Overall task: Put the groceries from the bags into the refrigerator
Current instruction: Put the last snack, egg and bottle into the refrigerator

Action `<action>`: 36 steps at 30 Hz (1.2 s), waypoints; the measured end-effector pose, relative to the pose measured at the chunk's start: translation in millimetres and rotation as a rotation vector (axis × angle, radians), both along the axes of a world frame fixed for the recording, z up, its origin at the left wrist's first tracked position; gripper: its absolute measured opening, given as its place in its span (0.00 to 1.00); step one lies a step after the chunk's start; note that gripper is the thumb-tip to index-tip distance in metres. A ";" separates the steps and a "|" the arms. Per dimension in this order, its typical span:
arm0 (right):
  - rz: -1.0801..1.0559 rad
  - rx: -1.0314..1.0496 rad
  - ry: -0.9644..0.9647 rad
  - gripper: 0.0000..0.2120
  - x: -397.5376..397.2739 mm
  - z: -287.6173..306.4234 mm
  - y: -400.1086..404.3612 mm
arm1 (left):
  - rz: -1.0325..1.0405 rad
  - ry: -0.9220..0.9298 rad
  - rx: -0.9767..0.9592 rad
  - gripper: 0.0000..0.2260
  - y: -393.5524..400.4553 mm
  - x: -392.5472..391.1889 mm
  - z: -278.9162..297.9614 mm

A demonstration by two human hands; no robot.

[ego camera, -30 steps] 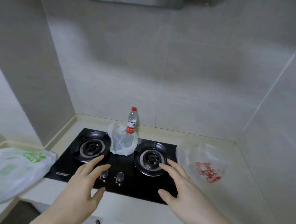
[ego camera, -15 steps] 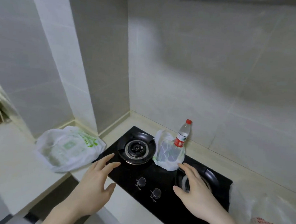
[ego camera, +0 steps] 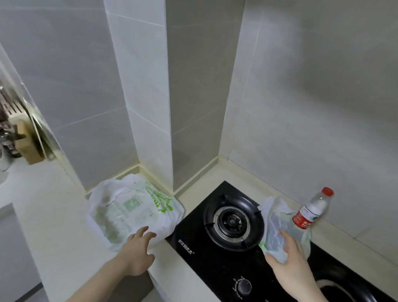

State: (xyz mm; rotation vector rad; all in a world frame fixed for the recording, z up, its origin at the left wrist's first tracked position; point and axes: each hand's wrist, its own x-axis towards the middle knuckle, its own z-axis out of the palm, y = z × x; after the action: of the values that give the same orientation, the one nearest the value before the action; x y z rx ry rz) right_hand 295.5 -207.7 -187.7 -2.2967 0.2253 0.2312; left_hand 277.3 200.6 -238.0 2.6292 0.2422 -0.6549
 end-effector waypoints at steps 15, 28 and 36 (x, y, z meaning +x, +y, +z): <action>-0.506 -0.079 -0.080 0.24 96.8 1.4 -45.6 | 0.075 0.083 0.029 0.31 33.2 116.6 -65.6; -0.729 0.047 0.010 0.46 220.7 -24.9 -117.8 | -0.008 -0.096 -0.015 0.28 -7.2 136.1 -22.0; -0.766 0.045 0.034 0.24 247.8 -63.5 -122.9 | 0.058 -0.108 -0.018 0.27 4.9 117.5 -14.8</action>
State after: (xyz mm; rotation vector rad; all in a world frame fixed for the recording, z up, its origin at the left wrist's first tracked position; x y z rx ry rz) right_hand 543.3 -330.6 -251.2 -1.9970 1.0672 -0.1186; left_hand 394.8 205.5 -252.8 2.6203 0.2775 -0.4926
